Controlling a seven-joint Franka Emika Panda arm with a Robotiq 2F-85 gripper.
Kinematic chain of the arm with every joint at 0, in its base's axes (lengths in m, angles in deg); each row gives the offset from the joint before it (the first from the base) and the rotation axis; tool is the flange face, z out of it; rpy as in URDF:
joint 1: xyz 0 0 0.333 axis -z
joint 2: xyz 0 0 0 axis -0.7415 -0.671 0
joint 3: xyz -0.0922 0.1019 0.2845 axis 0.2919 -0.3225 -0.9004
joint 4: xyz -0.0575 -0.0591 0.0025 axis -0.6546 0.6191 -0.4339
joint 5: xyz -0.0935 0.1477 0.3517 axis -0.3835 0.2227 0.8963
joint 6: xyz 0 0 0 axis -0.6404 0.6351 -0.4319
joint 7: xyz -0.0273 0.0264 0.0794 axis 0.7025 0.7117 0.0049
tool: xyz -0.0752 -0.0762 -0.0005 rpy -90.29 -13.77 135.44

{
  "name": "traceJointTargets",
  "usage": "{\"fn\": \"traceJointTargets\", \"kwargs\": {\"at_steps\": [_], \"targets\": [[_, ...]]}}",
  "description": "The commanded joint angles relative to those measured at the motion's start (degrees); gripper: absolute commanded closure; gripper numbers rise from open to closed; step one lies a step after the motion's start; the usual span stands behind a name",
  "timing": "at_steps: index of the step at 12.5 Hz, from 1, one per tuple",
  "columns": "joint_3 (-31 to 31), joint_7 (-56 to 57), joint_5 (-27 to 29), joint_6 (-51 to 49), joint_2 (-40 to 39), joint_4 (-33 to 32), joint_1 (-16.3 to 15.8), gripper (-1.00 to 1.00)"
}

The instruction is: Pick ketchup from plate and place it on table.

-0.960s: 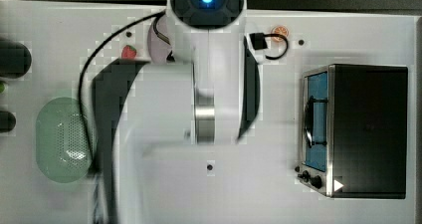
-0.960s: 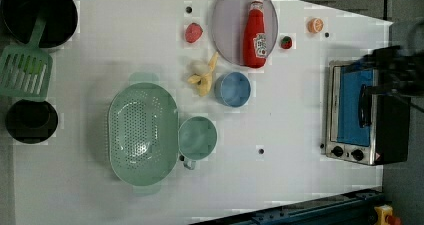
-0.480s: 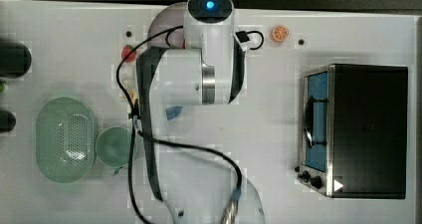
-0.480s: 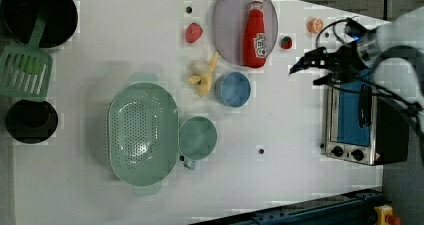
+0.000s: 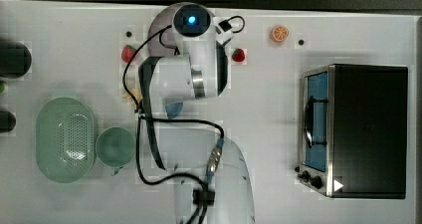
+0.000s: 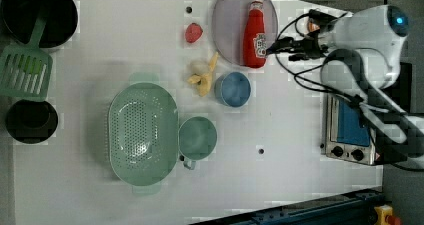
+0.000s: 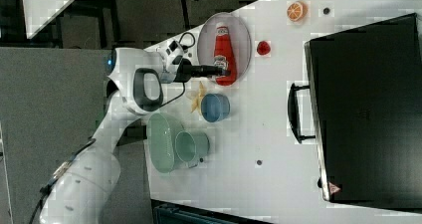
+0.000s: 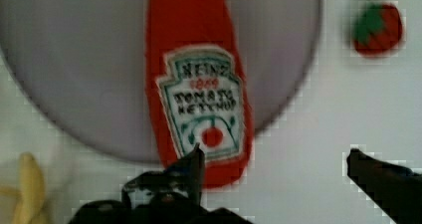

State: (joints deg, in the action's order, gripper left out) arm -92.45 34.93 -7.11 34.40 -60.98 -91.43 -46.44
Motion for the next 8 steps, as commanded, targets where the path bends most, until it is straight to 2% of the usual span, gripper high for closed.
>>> {"fn": "traceJointTargets", "kwargs": {"at_steps": [1, 5, 6, 8], "targets": [[-0.7, 4.0, -1.3, 6.4, -1.9, -0.1, -1.2, -1.0], [-0.6, 4.0, -1.4, 12.8, -6.0, 0.0, -1.2, -1.0], [-0.4, 4.0, -1.4, 13.7, -6.7, 0.0, -1.2, -0.93], [-0.4, 4.0, -1.3, 15.3, -7.5, 0.1, -1.2, -0.44]]}}
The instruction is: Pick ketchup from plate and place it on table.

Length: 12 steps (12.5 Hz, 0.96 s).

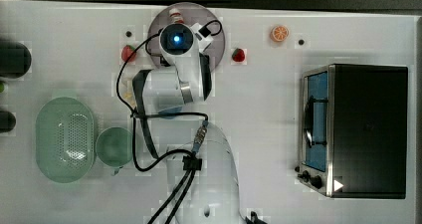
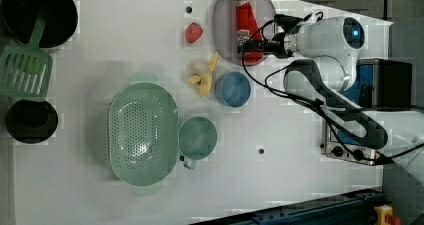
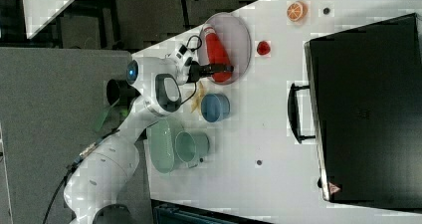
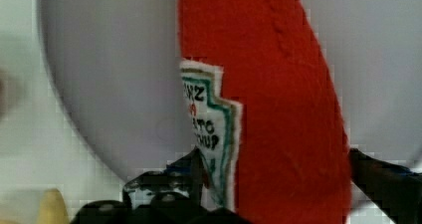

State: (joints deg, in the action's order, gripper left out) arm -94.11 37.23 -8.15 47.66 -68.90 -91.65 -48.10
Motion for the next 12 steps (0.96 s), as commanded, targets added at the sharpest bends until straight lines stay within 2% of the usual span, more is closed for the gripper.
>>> {"fn": "traceJointTargets", "kwargs": {"at_steps": [1, 5, 8, 12], "targets": [[1.2, 1.7, -0.3, 2.5, 0.5, 0.4, 0.4, -0.23], [1.2, 1.6, -0.2, 2.4, 2.0, 0.5, 0.5, -0.21], [1.2, -1.0, 0.0, 1.8, 7.0, 0.5, 0.8, -0.21], [1.4, -1.7, 0.0, -9.8, 18.4, -0.3, 2.0, -0.21]]}}
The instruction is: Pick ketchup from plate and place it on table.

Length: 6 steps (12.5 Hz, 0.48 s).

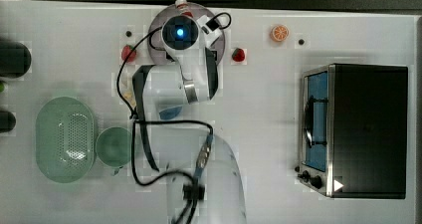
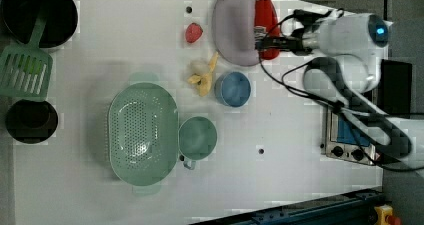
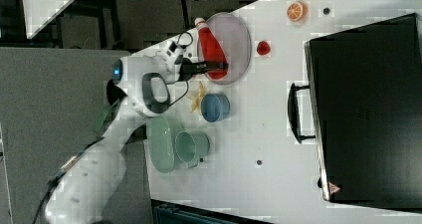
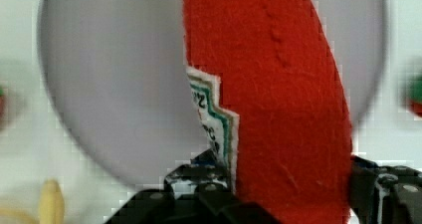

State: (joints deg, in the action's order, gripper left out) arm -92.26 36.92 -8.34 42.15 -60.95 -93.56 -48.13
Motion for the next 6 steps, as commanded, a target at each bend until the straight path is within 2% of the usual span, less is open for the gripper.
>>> {"fn": "traceJointTargets", "kwargs": {"at_steps": [1, 3, 6], "targets": [[-0.3, -1.3, 0.2, -8.4, 13.4, 1.5, 2.5, -0.21], [0.4, -1.7, 1.5, -16.2, 18.6, 0.5, 3.7, -0.21], [1.8, -1.7, 7.6, -25.2, 25.7, -3.1, 5.8, -0.21]]}}
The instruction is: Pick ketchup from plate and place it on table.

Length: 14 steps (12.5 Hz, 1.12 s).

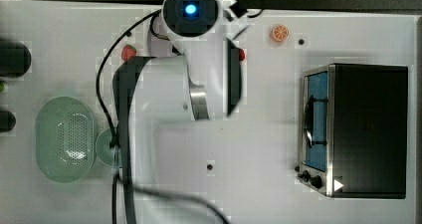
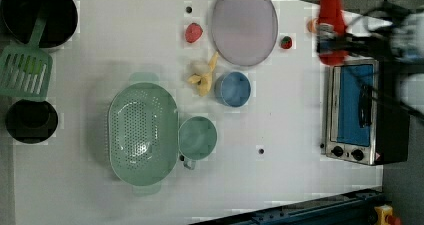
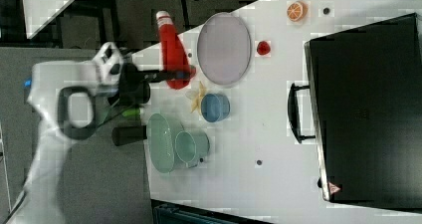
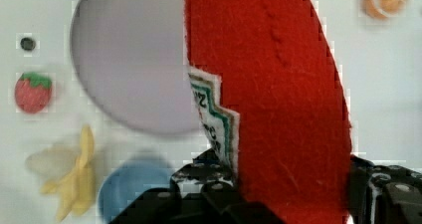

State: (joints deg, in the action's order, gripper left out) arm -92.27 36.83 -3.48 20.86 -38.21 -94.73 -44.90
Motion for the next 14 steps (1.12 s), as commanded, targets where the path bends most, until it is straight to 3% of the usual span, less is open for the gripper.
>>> {"fn": "traceJointTargets", "kwargs": {"at_steps": [1, 5, 9, 14], "targets": [[2.6, -1.6, 4.3, -6.1, 4.9, -3.8, 3.1, -0.21], [5.1, -1.7, 4.7, -5.9, 11.0, -14.2, 4.0, -0.21], [5.2, -3.3, 4.7, 5.3, 14.7, -25.7, 3.9, -0.21], [4.1, -3.3, 4.8, 21.8, 8.8, -34.9, 3.5, -0.21]]}}
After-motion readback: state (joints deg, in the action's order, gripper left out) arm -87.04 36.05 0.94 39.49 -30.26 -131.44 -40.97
